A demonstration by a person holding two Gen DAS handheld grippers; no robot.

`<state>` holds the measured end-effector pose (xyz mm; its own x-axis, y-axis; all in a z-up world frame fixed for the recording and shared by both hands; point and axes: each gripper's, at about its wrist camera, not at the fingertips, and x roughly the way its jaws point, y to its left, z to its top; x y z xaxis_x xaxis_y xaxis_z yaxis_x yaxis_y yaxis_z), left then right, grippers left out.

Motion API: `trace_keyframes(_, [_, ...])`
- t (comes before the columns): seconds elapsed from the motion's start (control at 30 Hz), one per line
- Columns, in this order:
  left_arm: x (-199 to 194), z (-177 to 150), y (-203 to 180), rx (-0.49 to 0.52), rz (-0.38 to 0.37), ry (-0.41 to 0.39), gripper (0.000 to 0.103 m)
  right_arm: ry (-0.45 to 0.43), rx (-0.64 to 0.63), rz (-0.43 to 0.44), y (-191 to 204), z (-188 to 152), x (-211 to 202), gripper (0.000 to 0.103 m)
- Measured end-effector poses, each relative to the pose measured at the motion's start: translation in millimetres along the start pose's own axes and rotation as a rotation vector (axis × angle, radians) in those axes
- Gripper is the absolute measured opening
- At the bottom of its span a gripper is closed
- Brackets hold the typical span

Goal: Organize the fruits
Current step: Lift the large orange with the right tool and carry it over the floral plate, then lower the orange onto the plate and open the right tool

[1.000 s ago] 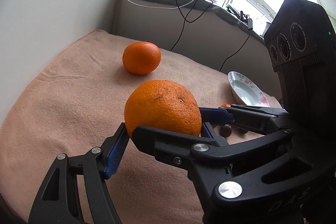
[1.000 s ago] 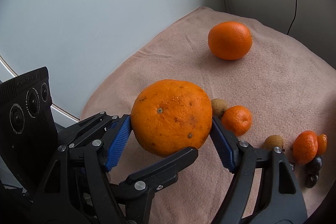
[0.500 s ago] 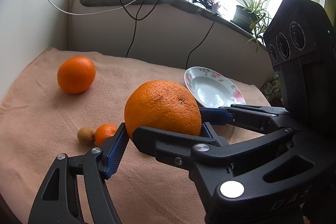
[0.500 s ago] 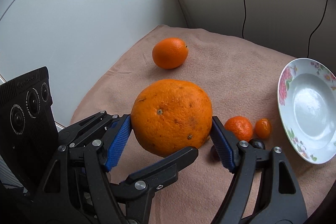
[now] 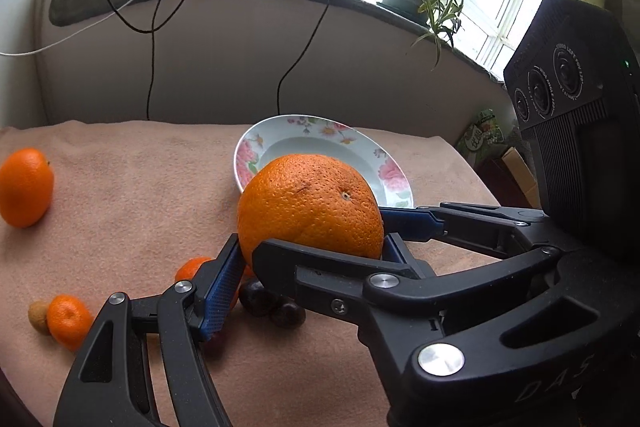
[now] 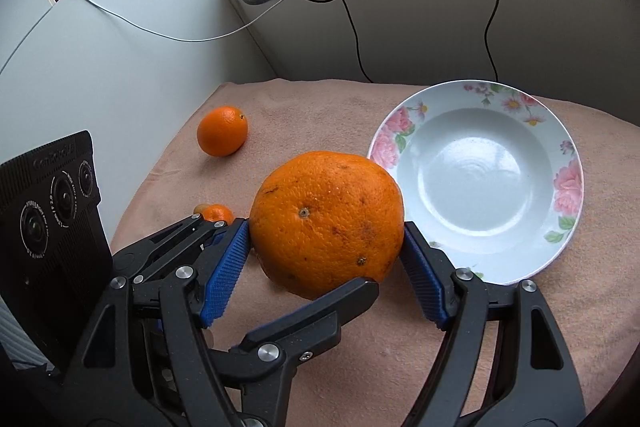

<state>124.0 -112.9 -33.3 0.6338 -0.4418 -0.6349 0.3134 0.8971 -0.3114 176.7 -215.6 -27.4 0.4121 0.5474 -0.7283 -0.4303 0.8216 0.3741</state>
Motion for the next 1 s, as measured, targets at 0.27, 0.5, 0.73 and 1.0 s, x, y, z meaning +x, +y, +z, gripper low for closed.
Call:
trace_keyframes(0.27, [24.7,8.7,-11.9,0.019,-0.036,0.048,0.070,0.004,0.061,-0.023,-35.3,0.4,0.0,0.078])
trace_keyframes(0.5, [35.3,10.3,-16.9,0.031,-0.038,0.069,0.070,0.010,0.105,-0.016,-50.7,-0.6,2.0,0.078])
trace_keyframes(0.73, [31.4,11.6,-12.7,0.039,-0.003,0.053,0.070,-0.065,0.113,-0.059,-55.6,2.8,-14.6,0.085])
trace_keyframes(1.0, [17.5,9.8,-4.8,0.028,0.019,0.027,0.070,-0.129,0.106,-0.099,-55.0,5.0,-36.0,0.086])
